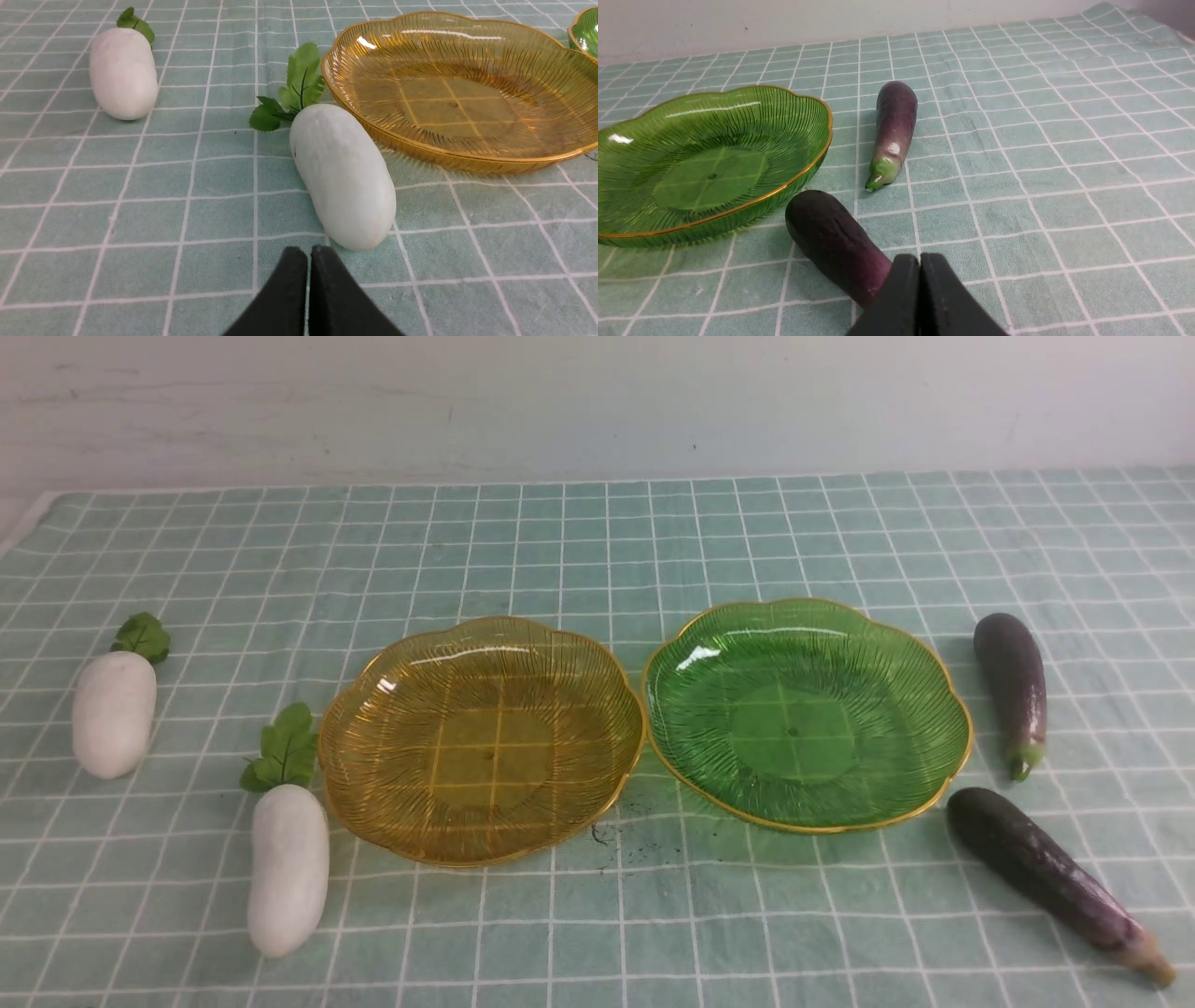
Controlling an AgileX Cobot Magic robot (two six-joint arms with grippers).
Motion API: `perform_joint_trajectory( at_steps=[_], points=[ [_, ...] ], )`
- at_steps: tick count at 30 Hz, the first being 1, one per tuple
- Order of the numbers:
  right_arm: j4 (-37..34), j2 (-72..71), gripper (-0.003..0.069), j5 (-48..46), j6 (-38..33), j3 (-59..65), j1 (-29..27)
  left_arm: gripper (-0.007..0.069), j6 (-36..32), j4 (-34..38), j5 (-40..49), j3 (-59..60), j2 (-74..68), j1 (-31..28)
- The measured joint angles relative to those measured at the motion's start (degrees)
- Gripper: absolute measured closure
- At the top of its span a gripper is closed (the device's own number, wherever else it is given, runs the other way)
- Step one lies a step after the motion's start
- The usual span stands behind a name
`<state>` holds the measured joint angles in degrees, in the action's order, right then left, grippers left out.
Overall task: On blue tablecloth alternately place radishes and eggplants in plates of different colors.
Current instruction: 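Put the eggplants into the green plate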
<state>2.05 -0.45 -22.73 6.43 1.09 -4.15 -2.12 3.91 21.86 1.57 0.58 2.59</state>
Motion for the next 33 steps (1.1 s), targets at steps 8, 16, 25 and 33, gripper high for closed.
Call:
perform_joint_trajectory(
  at_steps=[8, 16, 25, 33],
  points=[
    [-0.2, 0.0, 0.0674, 0.0, 0.0, 0.0, 0.0, 0.0632, 0.0, 0.0, 0.0, 0.0, 0.0, 0.0],
    [-17.6, 0.0, 0.0674, 3.8, 8.3, 0.6, 0.0, 0.0632, 0.0, 0.0, 0.0, 0.0, 0.0, 0.0],
    [-33.7, 0.0, 0.0674, 4.6, 12.7, 0.6, 0.0, 0.0632, 0.0, 0.0, 0.0, 0.0, 0.0, 0.0],
    [-33.3, 0.0, 0.0674, 8.9, 8.8, -0.2, 0.0, 0.0632, 0.0, 0.0, 0.0, 0.0, 0.0, 0.0]
  ],
)
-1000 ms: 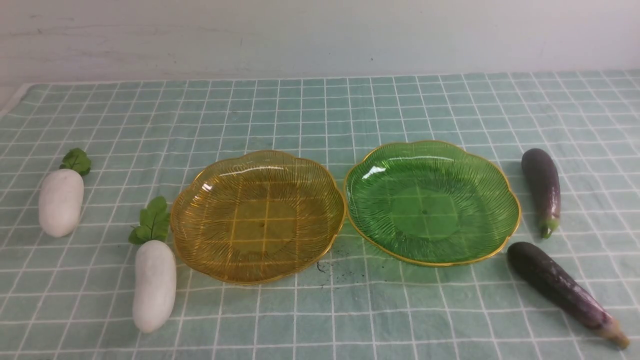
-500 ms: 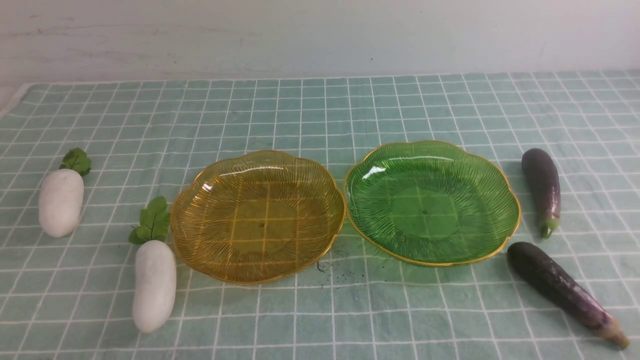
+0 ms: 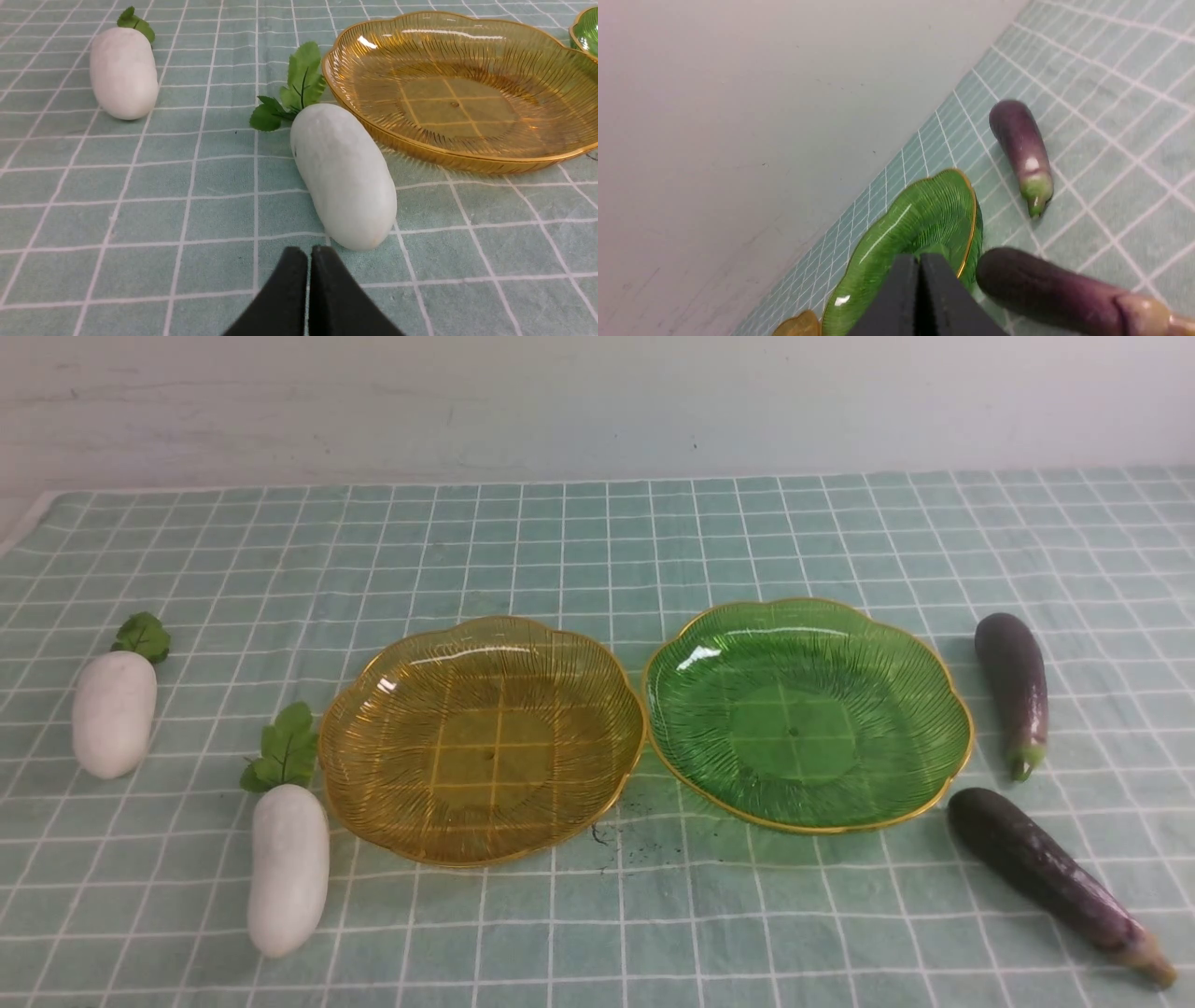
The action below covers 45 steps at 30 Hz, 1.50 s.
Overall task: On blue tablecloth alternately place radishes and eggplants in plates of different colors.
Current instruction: 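Put the eggplants into the green plate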
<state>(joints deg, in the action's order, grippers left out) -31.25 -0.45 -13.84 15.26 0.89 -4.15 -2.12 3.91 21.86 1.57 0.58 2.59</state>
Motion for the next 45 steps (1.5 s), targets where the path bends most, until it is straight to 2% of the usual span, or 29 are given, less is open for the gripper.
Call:
perform_joint_trajectory(
  at_steps=[2, 6, 9, 10, 11, 12, 13, 15, 16, 24, 30, 35, 38, 39, 45],
  points=[
    [2.3, 0.0, 0.0674, 1.4, -6.1, -3.7, 0.0, 0.0632, 0.0, 0.0, 0.0, 0.0, 0.0, 0.0],
    [5.8, 2.2, 0.0674, 0.3, -13.5, -10.5, 0.0, 0.0632, 0.0, 0.0, 0.0, 0.0, 0.0, 0.0],
    [10.2, 12.7, 0.0674, -11.8, -17.5, -19.2, 0.0, 0.0632, 0.0, 0.0, 0.0, 0.0, 0.0, 0.0],
    [10.4, 13.4, 0.0674, -13.6, -17.7, -19.6, 0.0, 0.0632, 0.0, 0.0, 0.0, 0.0, 0.0, 0.0],
    [12.1, 19.5, 0.0674, -19.8, -17.9, -22.6, 0.0, 0.0632, 0.0, 0.0, 0.0, 0.0, 0.0, 0.0],
    [12.4, 20.4, 0.0674, -20.7, -17.9, -23.0, 0.0, 0.0632, 0.0, 0.0, 0.0, 0.0, 0.0, 0.0],
    [13.8, 26.1, 0.0674, -26.9, -18.1, -25.1, 0.0, 0.0632, 0.0, 0.0, 0.0, 0.0, 0.0, 0.0],
    [15.0, 32.0, 0.0674, -30.3, -18.2, -26.7, 0.0, 0.0632, 0.0, 0.0, 0.0, 0.0, 0.0, 0.0],
    [16.6, 40.3, 0.0674, -34.0, -18.3, -28.7, 0.0, 0.0632, 0.0, 0.0, 0.0, 0.0, 0.0, 0.0],
    [18.0, 66.9, 0.0666, -36.2, -22.3, -38.3, 0.0, 0.0632, 0.0, 0.0, 0.0, 0.0, 0.0, 0.0],
    [14.4, 77.0, 0.0624, -37.1, -29.1, -44.3, 0.0, 0.0632, 0.0, 0.0, 0.0, 0.0, 0.0, 0.0],
    [12.2, 82.6, 0.0501, -34.4, -38.8, -49.0, 0.1, 0.0632, 0.0, 0.0, 0.0, 0.0, 0.0, 0.0],
    [11.9, 84.2, 0.0398, -30.9, -44.2, -49.8, 0.7, 0.0632, 0.0, 0.0, 0.0, 0.0, 0.0, 0.0],
    [11.7, 85.0, 0.0332, -28.5, -46.0, -49.9, 0.8, 0.0632, 0.0, 0.0, 0.0, 0.0, 0.0, 0.0],
    [12.5, 88.6, 0.0206, -25.7, -47.7, -50.0, 0.8, 0.0632, 0.0, 0.0, 0.0, 0.0, 0.0, 0.0]
  ],
)
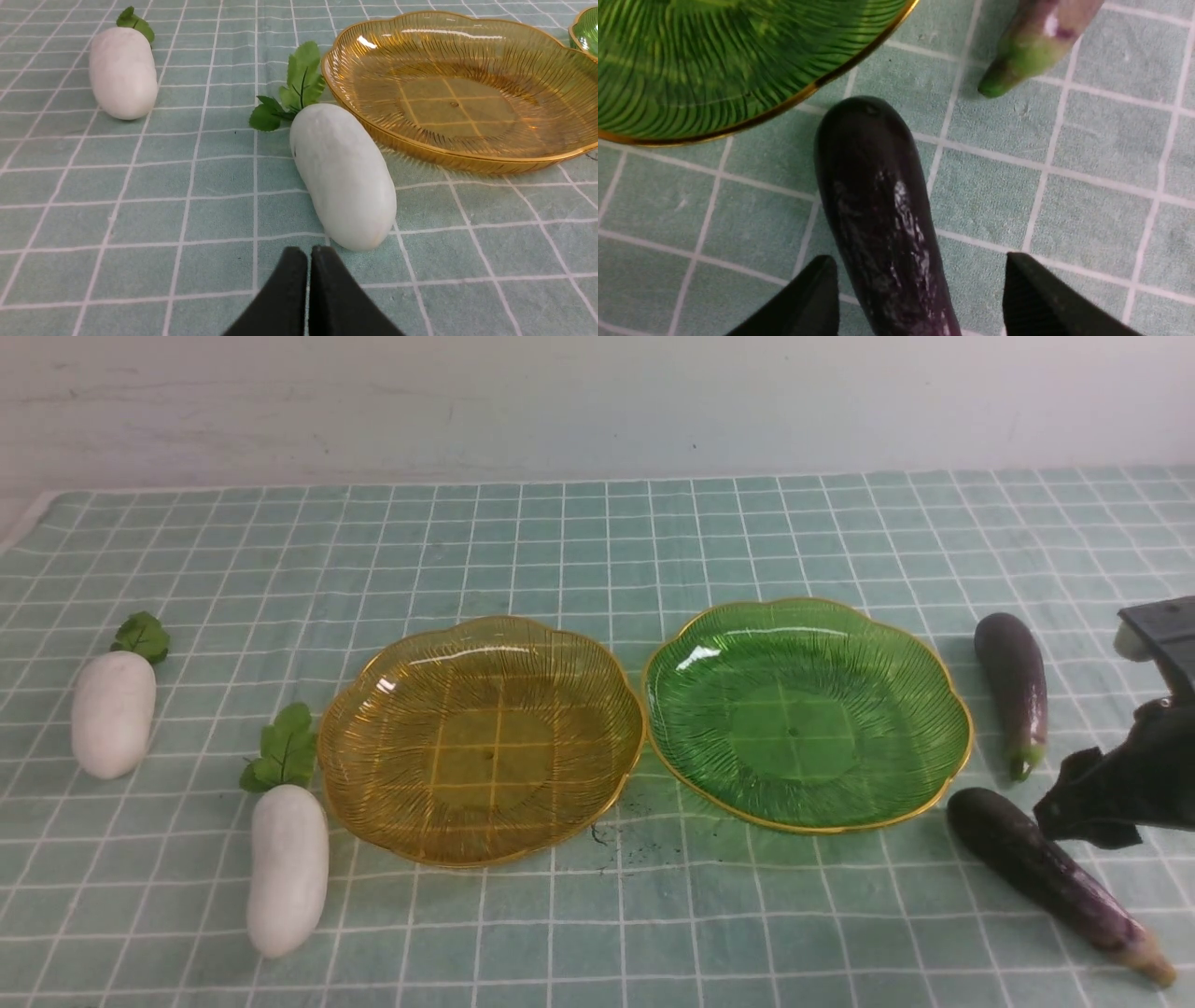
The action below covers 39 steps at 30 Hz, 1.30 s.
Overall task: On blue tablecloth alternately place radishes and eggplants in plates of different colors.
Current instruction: 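Put the eggplants into the green plate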
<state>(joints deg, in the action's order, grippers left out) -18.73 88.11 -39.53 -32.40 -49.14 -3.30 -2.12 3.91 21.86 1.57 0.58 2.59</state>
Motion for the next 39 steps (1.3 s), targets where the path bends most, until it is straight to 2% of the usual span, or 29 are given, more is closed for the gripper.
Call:
perform_joint_trajectory(
  at_steps=[14, 20, 24, 30, 39],
  points=[
    [0.0, 11.6, 0.0188, 1.1, -0.8, -0.6, 0.2, 0.0632, 0.0, 0.0, 0.0, 0.0, 0.0, 0.0],
    [0.2, 12.1, 0.0256, -0.2, -0.8, -1.5, 0.2, 0.0632, 0.0, 0.0, 0.0, 0.0, 0.0, 0.0],
    [0.3, 12.5, 0.0337, -7.9, -0.8, -4.1, 0.2, 0.0632, 0.0, 0.0, 0.0, 0.0, 0.0, 0.0],
    [2.2, 12.5, 0.0337, -25.6, 2.6, -13.5, 0.2, 0.0632, 0.0, 0.0, 0.0, 0.0, 0.0, 0.0],
    [1.1, 10.9, 0.0337, -29.7, 12.2, -20.4, 0.2, 0.0632, 0.0, 0.0, 0.0, 0.0, 0.0, 0.0]
  ],
)
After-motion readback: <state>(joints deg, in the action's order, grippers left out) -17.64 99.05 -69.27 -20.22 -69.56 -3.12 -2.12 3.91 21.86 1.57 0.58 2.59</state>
